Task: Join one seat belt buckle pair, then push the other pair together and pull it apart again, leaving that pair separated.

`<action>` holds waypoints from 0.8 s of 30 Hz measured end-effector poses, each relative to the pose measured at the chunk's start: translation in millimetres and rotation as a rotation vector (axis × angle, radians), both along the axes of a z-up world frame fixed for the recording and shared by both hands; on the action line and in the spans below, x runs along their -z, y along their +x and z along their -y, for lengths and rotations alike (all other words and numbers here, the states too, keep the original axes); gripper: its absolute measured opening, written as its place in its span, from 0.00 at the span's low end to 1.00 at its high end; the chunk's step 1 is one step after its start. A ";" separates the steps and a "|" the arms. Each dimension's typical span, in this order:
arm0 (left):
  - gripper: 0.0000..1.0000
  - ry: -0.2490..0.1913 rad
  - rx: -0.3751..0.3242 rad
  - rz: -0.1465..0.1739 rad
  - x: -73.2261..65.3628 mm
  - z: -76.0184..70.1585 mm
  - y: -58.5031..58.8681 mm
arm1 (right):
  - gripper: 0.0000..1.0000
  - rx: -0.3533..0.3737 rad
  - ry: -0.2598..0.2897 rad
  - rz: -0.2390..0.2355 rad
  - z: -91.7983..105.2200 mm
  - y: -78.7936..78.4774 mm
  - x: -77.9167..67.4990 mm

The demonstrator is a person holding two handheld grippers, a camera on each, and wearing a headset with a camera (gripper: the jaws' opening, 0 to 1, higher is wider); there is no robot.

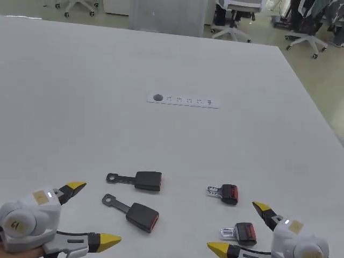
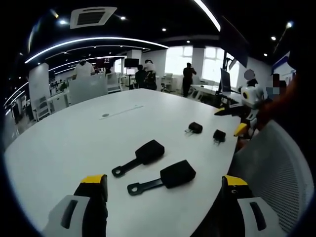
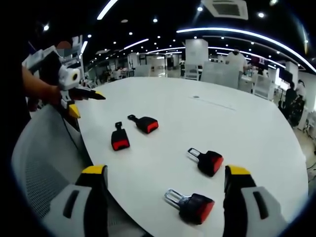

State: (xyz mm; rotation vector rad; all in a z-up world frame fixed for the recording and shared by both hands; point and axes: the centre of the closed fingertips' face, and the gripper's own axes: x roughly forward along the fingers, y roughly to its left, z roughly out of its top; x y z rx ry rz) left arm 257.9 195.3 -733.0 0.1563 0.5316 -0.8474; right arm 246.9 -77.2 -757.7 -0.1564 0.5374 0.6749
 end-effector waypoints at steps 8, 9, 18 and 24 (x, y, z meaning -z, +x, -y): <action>0.99 0.001 -0.002 0.001 1.3 -1.4 -1.5 | 1.00 -0.007 0.001 -0.004 -0.7 -3.5 -0.3; 0.99 0.004 0.000 0.001 1.7 -1.5 -1.9 | 1.00 -0.010 0.001 -0.006 -0.7 -3.9 0.1; 0.97 0.010 0.020 0.005 2.7 2.0 -2.6 | 1.00 -0.074 -0.016 -0.024 -3.2 -10.5 3.9; 0.97 0.031 0.053 0.010 6.2 4.4 -2.5 | 1.00 -0.093 -0.026 -0.038 1.8 -12.2 6.4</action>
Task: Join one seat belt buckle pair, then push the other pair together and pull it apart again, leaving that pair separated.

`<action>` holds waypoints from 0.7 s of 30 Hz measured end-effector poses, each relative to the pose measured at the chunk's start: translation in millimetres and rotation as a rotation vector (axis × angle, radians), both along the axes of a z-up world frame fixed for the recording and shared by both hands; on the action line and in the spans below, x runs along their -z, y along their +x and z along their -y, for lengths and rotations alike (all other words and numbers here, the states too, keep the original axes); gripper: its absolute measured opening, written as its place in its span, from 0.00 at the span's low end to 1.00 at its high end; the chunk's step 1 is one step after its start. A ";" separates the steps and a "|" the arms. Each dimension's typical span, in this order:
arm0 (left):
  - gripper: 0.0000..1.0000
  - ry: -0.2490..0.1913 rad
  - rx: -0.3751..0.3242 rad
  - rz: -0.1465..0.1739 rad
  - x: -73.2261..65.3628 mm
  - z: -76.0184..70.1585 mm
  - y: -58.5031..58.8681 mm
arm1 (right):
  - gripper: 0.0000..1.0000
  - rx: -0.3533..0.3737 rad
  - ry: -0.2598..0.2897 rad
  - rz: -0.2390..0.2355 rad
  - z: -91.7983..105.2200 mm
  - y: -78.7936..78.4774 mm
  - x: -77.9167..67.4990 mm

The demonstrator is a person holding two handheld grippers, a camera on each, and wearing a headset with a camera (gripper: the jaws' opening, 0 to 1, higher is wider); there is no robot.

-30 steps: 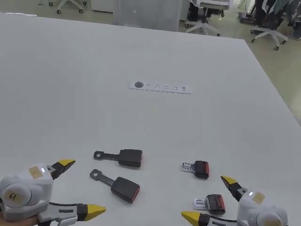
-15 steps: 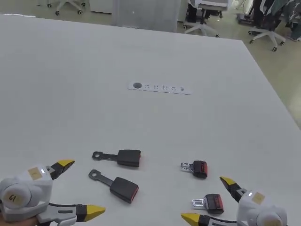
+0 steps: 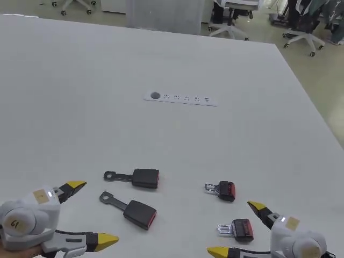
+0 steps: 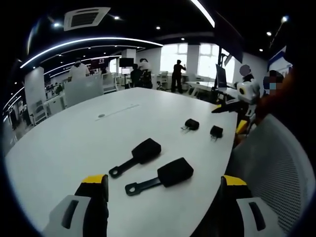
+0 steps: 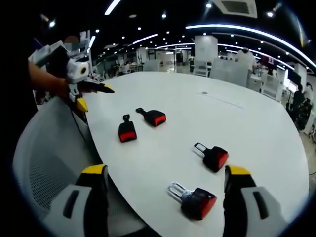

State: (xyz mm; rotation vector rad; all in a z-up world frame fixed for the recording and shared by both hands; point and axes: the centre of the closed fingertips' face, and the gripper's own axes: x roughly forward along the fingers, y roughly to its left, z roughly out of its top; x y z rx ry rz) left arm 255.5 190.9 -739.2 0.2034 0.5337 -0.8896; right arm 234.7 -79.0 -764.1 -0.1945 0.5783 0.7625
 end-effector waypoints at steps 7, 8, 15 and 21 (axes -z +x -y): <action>0.95 0.024 0.033 0.004 2.8 4.1 1.3 | 0.98 -0.055 -0.029 -0.024 5.8 -3.5 6.0; 0.95 0.027 0.038 0.003 3.2 4.9 1.4 | 0.98 -0.057 -0.028 -0.026 6.6 -3.3 6.3; 0.93 0.069 0.087 0.004 8.1 13.8 1.2 | 0.96 -0.081 -0.047 -0.043 13.9 -2.1 10.9; 0.91 0.107 0.139 0.005 12.6 21.7 3.4 | 0.95 -0.112 -0.067 -0.062 19.7 -3.0 18.2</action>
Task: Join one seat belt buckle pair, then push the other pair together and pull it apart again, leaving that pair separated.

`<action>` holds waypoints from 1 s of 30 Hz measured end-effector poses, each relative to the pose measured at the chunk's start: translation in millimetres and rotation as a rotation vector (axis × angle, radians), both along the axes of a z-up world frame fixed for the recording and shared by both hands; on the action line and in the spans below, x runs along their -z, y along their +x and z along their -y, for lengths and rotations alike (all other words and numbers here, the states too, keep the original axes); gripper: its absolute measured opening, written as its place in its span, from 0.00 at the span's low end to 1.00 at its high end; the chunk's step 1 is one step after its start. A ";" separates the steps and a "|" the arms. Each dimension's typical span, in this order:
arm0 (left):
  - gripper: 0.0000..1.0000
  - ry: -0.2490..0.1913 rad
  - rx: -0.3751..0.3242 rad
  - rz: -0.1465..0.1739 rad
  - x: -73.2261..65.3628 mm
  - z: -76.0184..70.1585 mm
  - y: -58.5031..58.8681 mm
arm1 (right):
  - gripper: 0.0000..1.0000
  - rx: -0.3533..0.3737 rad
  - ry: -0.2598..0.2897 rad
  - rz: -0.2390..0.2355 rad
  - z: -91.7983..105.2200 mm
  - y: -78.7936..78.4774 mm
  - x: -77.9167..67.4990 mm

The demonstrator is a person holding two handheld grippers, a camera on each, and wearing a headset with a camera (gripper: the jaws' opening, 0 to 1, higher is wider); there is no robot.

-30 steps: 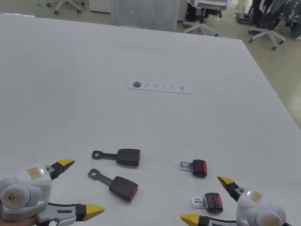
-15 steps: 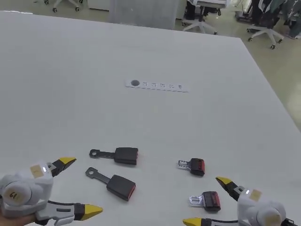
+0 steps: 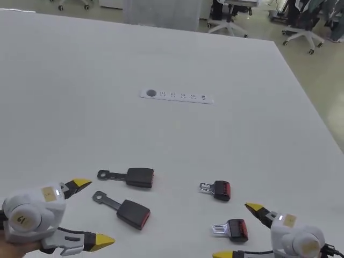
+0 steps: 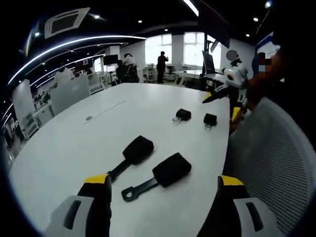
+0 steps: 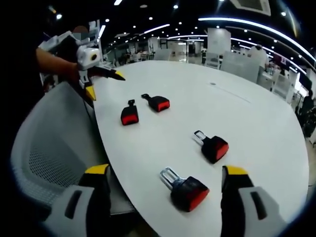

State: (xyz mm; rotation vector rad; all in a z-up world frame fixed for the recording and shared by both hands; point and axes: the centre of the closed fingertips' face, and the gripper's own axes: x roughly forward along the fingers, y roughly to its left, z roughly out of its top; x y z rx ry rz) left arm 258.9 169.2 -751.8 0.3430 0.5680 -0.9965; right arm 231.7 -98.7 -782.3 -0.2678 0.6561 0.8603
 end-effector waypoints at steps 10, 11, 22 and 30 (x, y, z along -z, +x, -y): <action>0.86 0.065 0.097 0.000 8.3 15.5 4.3 | 0.92 -0.084 -0.031 -0.037 11.7 1.0 10.5; 0.86 0.071 0.104 0.000 9.0 16.3 4.9 | 0.91 -0.094 -0.036 -0.037 12.8 1.4 11.4; 0.80 0.119 0.195 -0.002 21.0 27.3 16.1 | 0.89 -0.173 -0.055 -0.077 17.3 10.3 20.0; 0.76 0.160 0.280 -0.014 32.0 34.5 23.8 | 0.86 -0.235 -0.085 -0.105 19.7 13.8 31.2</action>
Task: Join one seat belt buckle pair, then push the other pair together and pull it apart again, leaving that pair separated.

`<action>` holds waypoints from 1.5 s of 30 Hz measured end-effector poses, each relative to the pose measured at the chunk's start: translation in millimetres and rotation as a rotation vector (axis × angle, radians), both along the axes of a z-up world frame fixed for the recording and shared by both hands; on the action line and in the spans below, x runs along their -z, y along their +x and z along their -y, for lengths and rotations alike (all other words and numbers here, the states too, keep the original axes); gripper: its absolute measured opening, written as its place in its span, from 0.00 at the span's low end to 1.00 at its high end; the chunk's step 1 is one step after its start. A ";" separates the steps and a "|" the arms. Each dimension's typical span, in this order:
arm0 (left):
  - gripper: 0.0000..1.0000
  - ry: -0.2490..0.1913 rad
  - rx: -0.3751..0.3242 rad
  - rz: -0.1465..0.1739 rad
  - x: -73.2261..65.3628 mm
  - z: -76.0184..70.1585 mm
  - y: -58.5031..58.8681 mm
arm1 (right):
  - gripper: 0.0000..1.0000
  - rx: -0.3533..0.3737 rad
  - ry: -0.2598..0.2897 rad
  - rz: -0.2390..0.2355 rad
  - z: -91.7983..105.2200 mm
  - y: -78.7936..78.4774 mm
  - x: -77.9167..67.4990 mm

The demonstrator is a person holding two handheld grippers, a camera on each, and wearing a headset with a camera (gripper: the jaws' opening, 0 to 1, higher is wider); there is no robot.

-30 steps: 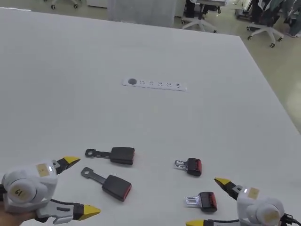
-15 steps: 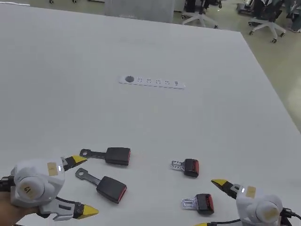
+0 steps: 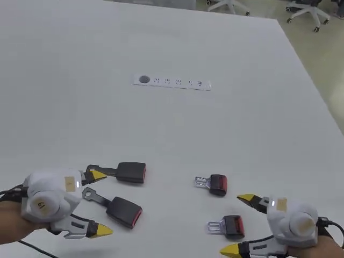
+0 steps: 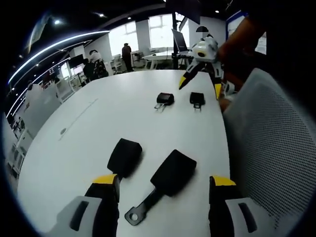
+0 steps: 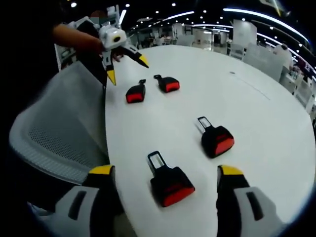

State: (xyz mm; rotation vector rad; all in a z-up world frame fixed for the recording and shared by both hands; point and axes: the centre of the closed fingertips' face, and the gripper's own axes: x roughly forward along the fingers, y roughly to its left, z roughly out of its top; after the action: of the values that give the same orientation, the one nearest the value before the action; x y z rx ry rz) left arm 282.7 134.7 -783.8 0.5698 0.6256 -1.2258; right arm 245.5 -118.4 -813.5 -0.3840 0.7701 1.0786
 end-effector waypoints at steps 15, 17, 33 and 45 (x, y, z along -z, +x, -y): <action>0.68 0.133 0.197 -0.042 42.9 11.1 1.3 | 0.70 -0.146 -0.068 -0.076 6.6 -3.4 19.1; 0.66 0.134 0.217 -0.048 46.1 12.8 0.8 | 0.69 -0.164 -0.078 -0.079 7.3 -3.0 19.5; 0.47 0.162 0.301 -0.092 58.1 14.6 -4.7 | 0.49 -0.262 -0.117 -0.097 11.3 -5.0 26.3; 0.36 0.122 0.130 -0.092 57.8 10.7 -3.5 | 0.37 -0.249 -0.086 -0.087 14.8 -5.4 26.7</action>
State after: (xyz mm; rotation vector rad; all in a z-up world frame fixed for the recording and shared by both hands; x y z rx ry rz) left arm 279.2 124.0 -841.6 0.6678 0.7539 -1.3482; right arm 240.1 -133.2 -840.2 -0.5184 0.8635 1.3045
